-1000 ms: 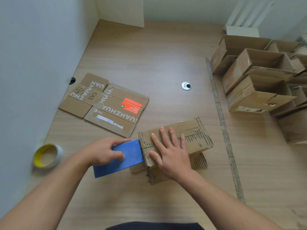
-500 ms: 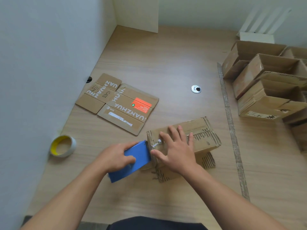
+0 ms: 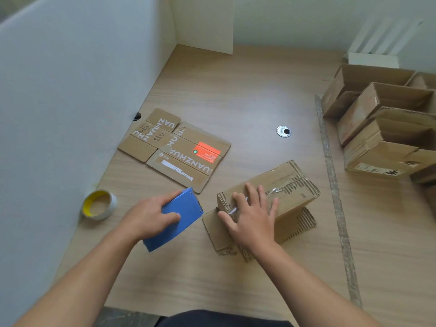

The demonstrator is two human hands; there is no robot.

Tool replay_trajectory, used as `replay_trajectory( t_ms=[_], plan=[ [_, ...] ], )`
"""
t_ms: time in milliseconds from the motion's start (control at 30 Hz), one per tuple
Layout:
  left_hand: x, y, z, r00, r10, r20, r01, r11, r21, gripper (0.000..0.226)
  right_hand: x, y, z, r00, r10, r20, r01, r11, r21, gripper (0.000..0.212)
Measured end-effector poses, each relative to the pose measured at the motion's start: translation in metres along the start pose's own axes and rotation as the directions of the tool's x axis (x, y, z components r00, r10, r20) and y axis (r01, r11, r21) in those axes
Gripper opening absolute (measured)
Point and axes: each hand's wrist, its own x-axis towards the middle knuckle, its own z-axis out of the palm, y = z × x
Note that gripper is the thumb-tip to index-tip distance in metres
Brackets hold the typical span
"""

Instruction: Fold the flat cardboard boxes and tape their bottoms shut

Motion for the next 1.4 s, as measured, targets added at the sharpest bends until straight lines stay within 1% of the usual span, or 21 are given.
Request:
replay_trajectory(
  t_ms=[67, 200, 333, 400, 467, 500, 600, 700, 767, 833, 900, 933, 967, 1033, 1100, 1200, 1267, 1300, 1333, 1400],
  plan=[
    [0.0, 0.003, -0.002, 1.0, 0.003, -0.011, -0.003, 1.0, -0.01, 0.064, 0.002, -0.003, 0.003, 0.999, 0.012, -0.036, -0.012, 1.0, 0.019, 0.05],
    [0.002, 0.007, -0.006, 1.0, 0.007, -0.015, -0.007, 1.0, -0.012, 0.072, 0.004, -0.003, 0.006, 0.999, -0.004, -0.04, 0.003, 1.0, -0.023, 0.041],
    [0.001, 0.01, -0.007, 0.999, 0.024, -0.04, -0.023, 1.0, 0.015, 0.069, 0.007, -0.002, 0.009, 0.998, -0.053, -0.035, 0.051, 0.997, -0.055, 0.026],
    [0.0, 0.012, -0.007, 0.998, 0.037, -0.049, -0.035, 0.999, 0.035, 0.066, 0.007, 0.003, 0.01, 0.993, -0.115, -0.015, 0.112, 0.986, -0.12, 0.035],
    [-0.002, 0.015, -0.007, 0.997, 0.053, -0.05, -0.051, 0.998, 0.037, 0.069, 0.006, 0.014, 0.013, 0.983, -0.179, -0.049, 0.167, 0.968, -0.186, 0.047],
    [-0.003, 0.016, -0.007, 0.997, 0.061, -0.048, -0.059, 0.998, 0.032, 0.071, 0.005, 0.019, 0.012, 0.979, -0.198, -0.058, 0.183, 0.963, -0.2, 0.049],
    [-0.004, 0.014, -0.006, 0.994, 0.089, -0.063, -0.086, 0.995, 0.05, 0.068, 0.004, 0.03, 0.006, 0.969, -0.245, -0.033, 0.232, 0.946, -0.228, 0.046],
    [-0.005, 0.015, -0.005, 0.989, 0.124, -0.075, -0.118, 0.99, 0.07, 0.065, 0.001, 0.037, -0.002, 0.968, -0.252, 0.006, 0.246, 0.941, -0.23, 0.038],
    [-0.005, 0.018, -0.004, 0.987, 0.142, -0.07, -0.138, 0.989, 0.061, 0.067, -0.001, 0.043, -0.004, 0.971, -0.237, -0.006, 0.231, 0.95, -0.209, 0.039],
    [-0.006, 0.021, -0.003, 0.985, 0.157, -0.069, -0.154, 0.987, 0.043, 0.07, -0.005, 0.051, -0.005, 0.976, -0.218, -0.006, 0.212, 0.955, -0.205, 0.054],
    [-0.005, 0.024, -0.001, 0.981, 0.176, -0.082, -0.175, 0.984, 0.024, 0.071, -0.01, 0.058, -0.003, 0.969, -0.246, -0.004, 0.24, 0.948, -0.21, 0.068],
    [-0.005, 0.025, 0.0, 0.979, 0.184, -0.089, -0.183, 0.983, 0.02, 0.07, -0.011, 0.061, -0.002, 0.963, -0.268, -0.003, 0.262, 0.944, -0.202, 0.07],
    [-0.004, 0.027, 0.001, 0.977, 0.192, -0.094, -0.191, 0.981, 0.018, 0.069, -0.011, 0.066, -0.001, 0.955, -0.297, -0.004, 0.291, 0.938, -0.191, 0.069],
    [-0.005, 0.03, 0.003, 0.972, 0.214, -0.099, -0.213, 0.977, 0.021, 0.068, -0.008, 0.073, -0.003, 0.937, -0.35, 0.016, 0.348, 0.922, -0.168, 0.06],
    [-0.006, 0.034, 0.004, 0.966, 0.238, -0.096, -0.237, 0.971, 0.029, 0.07, -0.003, 0.078, -0.01, 0.919, -0.39, 0.055, 0.394, 0.909, -0.134, 0.058],
    [-0.008, 0.037, 0.004, 0.947, 0.309, -0.094, -0.305, 0.951, 0.048, 0.065, 0.004, 0.086, -0.018, 0.907, -0.396, 0.141, 0.411, 0.906, -0.099, 0.061],
    [-0.009, 0.036, 0.004, 0.924, 0.37, -0.098, -0.361, 0.928, 0.094, 0.063, 0.004, 0.087, -0.021, 0.896, -0.422, 0.136, 0.434, 0.898, -0.076, 0.055],
    [-0.011, 0.037, 0.005, 0.909, 0.405, -0.103, -0.392, 0.911, 0.126, 0.064, 0.002, 0.087, -0.021, 0.893, -0.43, 0.131, 0.44, 0.896, -0.065, 0.056],
    [-0.012, 0.036, 0.005, 0.887, 0.448, -0.117, -0.428, 0.89, 0.158, 0.065, 0.001, 0.086, -0.021, 0.896, -0.433, 0.101, 0.439, 0.897, -0.046, 0.06],
    [-0.015, 0.038, 0.007, 0.812, 0.558, -0.173, -0.52, 0.825, 0.221, 0.069, -0.002, 0.083, -0.022, 0.907, -0.416, -0.067, 0.42, 0.905, 0.063, 0.064]
  ],
)
